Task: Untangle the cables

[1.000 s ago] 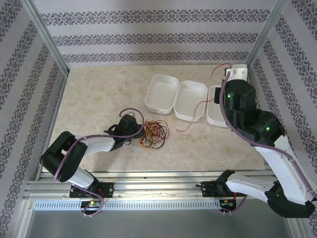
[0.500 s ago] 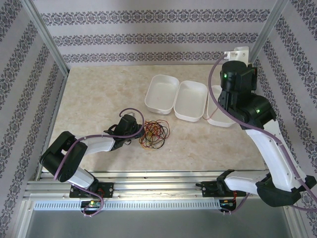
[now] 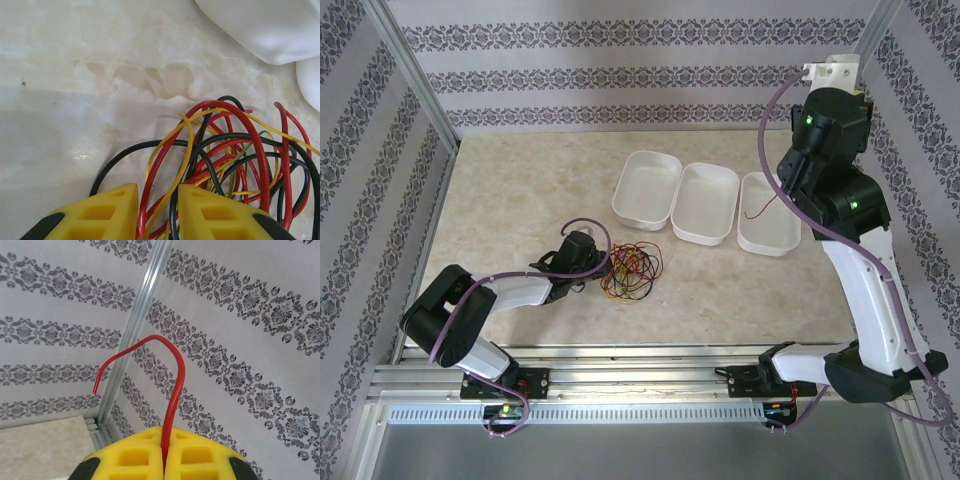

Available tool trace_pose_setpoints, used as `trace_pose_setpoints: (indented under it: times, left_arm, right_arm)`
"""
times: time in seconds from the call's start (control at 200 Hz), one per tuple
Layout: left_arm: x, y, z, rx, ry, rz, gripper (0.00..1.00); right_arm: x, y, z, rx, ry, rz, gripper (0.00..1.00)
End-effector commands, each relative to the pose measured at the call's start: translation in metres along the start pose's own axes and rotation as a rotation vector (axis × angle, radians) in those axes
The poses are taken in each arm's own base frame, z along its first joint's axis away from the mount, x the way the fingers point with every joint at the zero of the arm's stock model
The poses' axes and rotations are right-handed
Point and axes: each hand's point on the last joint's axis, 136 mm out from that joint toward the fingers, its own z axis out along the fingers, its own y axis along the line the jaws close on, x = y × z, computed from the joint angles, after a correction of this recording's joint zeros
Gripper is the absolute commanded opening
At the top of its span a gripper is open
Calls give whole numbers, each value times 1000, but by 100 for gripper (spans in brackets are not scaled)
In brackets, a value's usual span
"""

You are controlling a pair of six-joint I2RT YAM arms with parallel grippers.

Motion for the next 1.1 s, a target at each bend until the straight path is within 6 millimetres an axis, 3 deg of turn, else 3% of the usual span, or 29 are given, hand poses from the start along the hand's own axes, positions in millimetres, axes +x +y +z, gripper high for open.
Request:
trace_pose_setpoints:
  times: [0.0,0.21,0.46,0.735,1.094]
  left_arm:
    - [3,-4,-2,24,3,14,27]
    - [5,-2,-3,24,2,9,27]
    - [4,-2,-2,24,0,8,27]
    - [6,-4,1,27,12,12,27]
    - [7,-2,2,23,20,17,27]
  right_arm:
    - [0,3,19,15,11,-19,0]
    - [31,6,57,36,103,-31,0]
    - [75,34,75,-29,207,-49,0]
    - [161,82,64,-196,412,-7,0]
    - [257,105,26,-318,658,59,0]
